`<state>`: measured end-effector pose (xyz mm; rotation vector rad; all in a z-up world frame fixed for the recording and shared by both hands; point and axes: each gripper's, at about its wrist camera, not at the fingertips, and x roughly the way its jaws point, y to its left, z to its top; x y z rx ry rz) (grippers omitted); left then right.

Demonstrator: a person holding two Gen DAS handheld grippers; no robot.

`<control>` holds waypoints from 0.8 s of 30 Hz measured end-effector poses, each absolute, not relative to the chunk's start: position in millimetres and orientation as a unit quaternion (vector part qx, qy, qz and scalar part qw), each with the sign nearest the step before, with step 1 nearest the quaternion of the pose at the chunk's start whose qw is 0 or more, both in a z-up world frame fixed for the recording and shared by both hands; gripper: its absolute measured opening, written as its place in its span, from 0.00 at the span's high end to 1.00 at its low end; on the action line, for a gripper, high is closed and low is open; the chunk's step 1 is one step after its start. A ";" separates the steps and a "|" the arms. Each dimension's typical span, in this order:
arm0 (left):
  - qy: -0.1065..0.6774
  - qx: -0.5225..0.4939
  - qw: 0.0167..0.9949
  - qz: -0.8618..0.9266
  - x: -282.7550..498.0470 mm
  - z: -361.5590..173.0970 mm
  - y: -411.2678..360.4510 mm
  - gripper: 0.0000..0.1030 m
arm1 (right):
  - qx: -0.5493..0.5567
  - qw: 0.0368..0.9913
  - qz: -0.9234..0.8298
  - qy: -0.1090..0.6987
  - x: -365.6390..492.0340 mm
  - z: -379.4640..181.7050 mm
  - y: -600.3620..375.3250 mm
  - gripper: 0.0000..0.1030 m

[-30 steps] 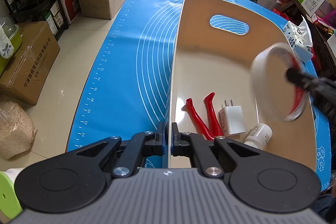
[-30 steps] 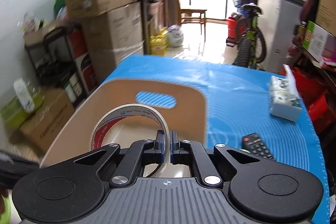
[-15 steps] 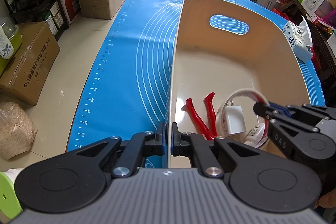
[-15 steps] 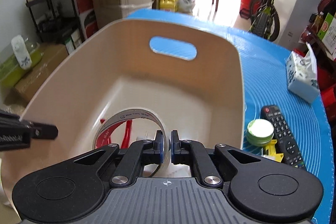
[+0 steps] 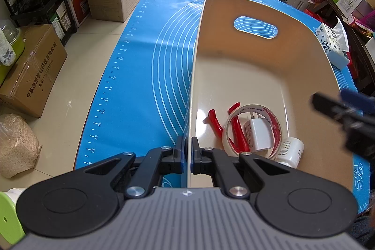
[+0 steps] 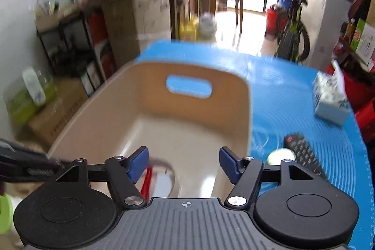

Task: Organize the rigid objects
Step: 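Move the right gripper to the white charger and grasp it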

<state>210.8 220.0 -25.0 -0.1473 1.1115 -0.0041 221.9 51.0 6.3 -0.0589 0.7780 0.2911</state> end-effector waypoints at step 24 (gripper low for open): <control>0.528 -0.068 0.847 -0.002 210.5 -25.9 220.6 0.94 | 0.015 0.923 0.031 0.383 225.7 -10.9 -69.0 0.17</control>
